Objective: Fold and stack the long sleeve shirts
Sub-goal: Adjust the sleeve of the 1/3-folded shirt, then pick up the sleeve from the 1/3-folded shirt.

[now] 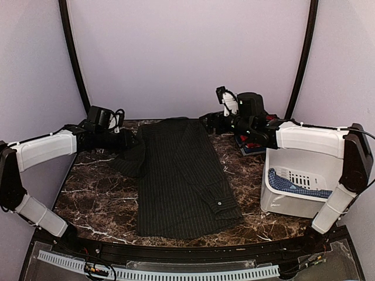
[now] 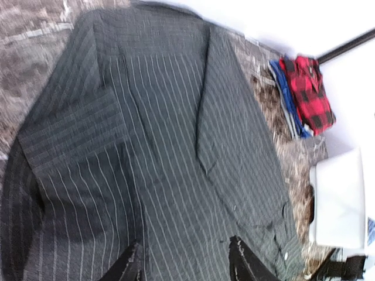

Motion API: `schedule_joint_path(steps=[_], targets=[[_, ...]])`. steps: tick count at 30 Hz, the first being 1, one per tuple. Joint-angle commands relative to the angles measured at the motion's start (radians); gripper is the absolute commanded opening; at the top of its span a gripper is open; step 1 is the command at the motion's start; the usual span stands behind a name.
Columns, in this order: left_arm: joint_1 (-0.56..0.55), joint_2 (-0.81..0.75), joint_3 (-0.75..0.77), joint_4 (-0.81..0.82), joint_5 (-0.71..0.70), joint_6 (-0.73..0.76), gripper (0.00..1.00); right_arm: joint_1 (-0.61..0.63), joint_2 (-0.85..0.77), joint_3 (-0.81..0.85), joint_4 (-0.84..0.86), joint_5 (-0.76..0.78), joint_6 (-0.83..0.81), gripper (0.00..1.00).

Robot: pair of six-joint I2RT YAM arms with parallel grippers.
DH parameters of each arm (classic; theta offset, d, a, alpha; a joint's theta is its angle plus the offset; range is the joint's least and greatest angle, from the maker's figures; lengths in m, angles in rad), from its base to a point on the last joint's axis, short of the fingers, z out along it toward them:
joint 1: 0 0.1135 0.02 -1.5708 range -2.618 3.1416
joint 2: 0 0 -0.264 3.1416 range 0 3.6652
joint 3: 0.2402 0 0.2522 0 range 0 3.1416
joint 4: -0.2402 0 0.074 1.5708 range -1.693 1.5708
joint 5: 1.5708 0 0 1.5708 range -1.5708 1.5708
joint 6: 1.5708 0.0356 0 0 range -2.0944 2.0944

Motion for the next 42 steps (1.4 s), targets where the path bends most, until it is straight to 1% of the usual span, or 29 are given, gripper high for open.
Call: schedule_joint_path(steps=[1, 5, 8, 11, 16, 20, 28, 32, 36, 37, 38, 40, 41, 42], targets=[[-0.001, 0.024, 0.08, -0.019, -0.118, -0.076, 0.49, 0.005, -0.002, 0.014, 0.043, 0.002, -0.001, 0.87], [-0.009, 0.124, 0.151, -0.018, -0.183, -0.141, 0.5, 0.004, -0.005, 0.013, 0.038, -0.003, 0.002, 0.86], [-0.032, 0.195, 0.207, -0.035, -0.307, -0.16, 0.51, 0.005, -0.014, 0.007, 0.036, -0.004, 0.002, 0.86], [-0.051, 0.282, 0.275, -0.046, -0.4, -0.151, 0.52, 0.004, -0.026, 0.0, 0.035, 0.0, 0.001, 0.86], [-0.061, 0.409, 0.36, -0.06, -0.45, -0.118, 0.53, 0.005, -0.039, -0.017, 0.043, 0.001, -0.006, 0.86], [-0.062, 0.499, 0.447, -0.103, -0.506, -0.085, 0.53, 0.005, -0.039, -0.02, 0.04, -0.01, -0.006, 0.86], [-0.062, 0.595, 0.526, -0.144, -0.585, -0.043, 0.52, 0.004, -0.047, -0.03, 0.042, -0.015, -0.004, 0.86], [-0.062, 0.614, 0.544, -0.151, -0.589, -0.033, 0.47, 0.005, -0.05, -0.033, 0.043, -0.015, -0.003, 0.86], [-0.062, 0.617, 0.553, -0.155, -0.585, -0.025, 0.36, 0.005, -0.051, -0.032, 0.041, -0.015, -0.003, 0.86], [-0.062, 0.618, 0.555, -0.16, -0.585, -0.024, 0.31, 0.005, -0.052, -0.035, 0.042, -0.015, -0.003, 0.86], [-0.062, 0.618, 0.557, -0.166, -0.585, -0.023, 0.29, 0.005, -0.052, -0.035, 0.042, -0.015, -0.003, 0.86], [-0.062, 0.616, 0.562, -0.18, -0.586, -0.022, 0.18, 0.005, -0.055, -0.036, 0.042, -0.015, -0.002, 0.86], [-0.062, 0.616, 0.564, -0.183, -0.587, -0.022, 0.16, 0.005, -0.055, -0.036, 0.042, -0.015, -0.002, 0.86], [-0.061, 0.614, 0.565, -0.189, -0.587, -0.021, 0.12, 0.005, -0.055, -0.036, 0.041, -0.015, -0.001, 0.86]])
